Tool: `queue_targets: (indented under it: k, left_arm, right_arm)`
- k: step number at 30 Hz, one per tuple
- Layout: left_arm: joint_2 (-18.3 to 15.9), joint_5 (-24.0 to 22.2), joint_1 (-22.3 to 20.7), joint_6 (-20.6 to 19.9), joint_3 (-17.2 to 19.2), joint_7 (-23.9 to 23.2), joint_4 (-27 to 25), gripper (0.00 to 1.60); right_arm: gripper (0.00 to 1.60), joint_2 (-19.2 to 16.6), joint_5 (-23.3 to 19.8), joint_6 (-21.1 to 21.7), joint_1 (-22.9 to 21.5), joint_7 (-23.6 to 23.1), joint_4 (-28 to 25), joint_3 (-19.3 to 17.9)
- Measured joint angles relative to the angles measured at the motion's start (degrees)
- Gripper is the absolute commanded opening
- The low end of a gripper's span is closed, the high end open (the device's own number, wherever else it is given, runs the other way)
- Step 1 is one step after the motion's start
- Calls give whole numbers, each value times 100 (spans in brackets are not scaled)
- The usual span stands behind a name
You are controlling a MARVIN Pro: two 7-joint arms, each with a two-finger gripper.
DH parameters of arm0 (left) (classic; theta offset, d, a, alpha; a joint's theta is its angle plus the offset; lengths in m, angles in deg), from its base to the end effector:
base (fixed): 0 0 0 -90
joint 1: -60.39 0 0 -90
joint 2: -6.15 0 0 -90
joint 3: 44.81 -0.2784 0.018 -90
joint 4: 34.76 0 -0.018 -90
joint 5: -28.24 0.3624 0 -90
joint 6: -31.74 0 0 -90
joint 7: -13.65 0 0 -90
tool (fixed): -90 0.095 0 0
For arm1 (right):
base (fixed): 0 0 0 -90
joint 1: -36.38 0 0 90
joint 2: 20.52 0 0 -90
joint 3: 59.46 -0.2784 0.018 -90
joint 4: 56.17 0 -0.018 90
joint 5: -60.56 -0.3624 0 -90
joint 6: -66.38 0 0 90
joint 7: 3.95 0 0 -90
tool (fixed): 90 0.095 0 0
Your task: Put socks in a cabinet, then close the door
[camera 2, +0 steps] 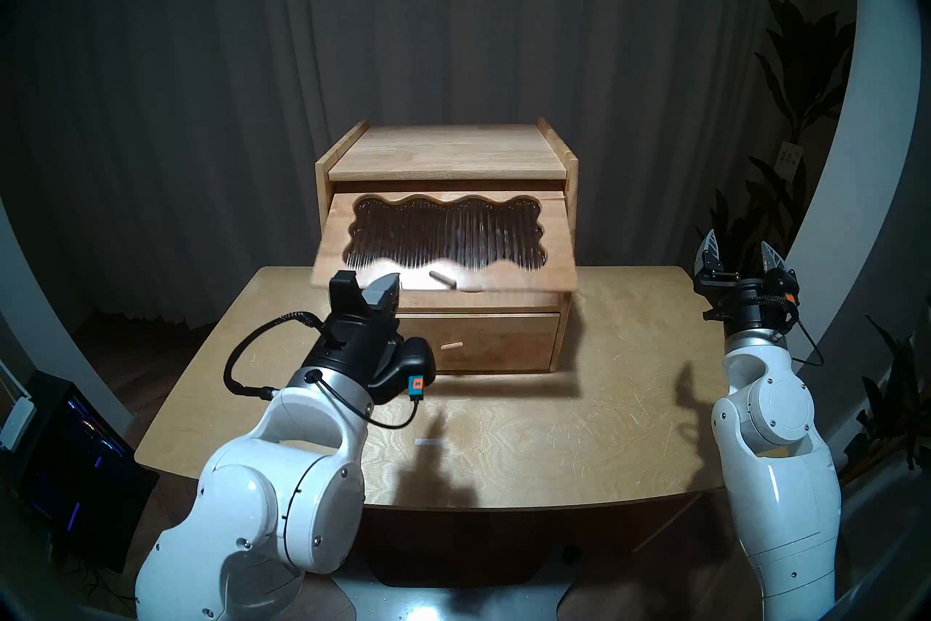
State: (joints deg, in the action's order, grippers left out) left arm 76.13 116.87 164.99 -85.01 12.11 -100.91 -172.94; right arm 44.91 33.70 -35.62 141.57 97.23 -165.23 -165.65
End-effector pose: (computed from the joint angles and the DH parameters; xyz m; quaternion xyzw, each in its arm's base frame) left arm 0.2960 -0.1555 -0.1244 -0.4566 0.5344 -0.5766 0.4164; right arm 0.3932 -0.1937 -0.1731 0.5593 -0.1049 0.8158 0.1030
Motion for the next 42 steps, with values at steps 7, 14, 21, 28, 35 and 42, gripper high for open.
queue_targets:
  k: [7,14,21,28,35,42]
  left_arm:
    - [-167,-916,-133,291,-98,320,-26,83]
    - [135,-1320,-319,220,206,906,-41,160]
    - [481,-1803,-477,-96,835,1332,-57,160]
    - [801,-2343,-598,-476,1554,1588,-64,160]
    - [1028,-2880,-661,-759,2264,1747,-69,160]
    - [1202,-3463,-666,-908,2952,1802,-47,160]
  right_arm:
    - [160,-1,3,0,-3,-4,17,3]
    - [160,-2,6,0,-7,-8,38,3]
    - [160,-3,10,0,-10,-13,68,4]
    - [160,-4,14,0,-13,-20,106,5]
    - [160,-5,18,0,-19,-27,127,6]
    - [160,-6,22,-1,-25,-34,140,6]
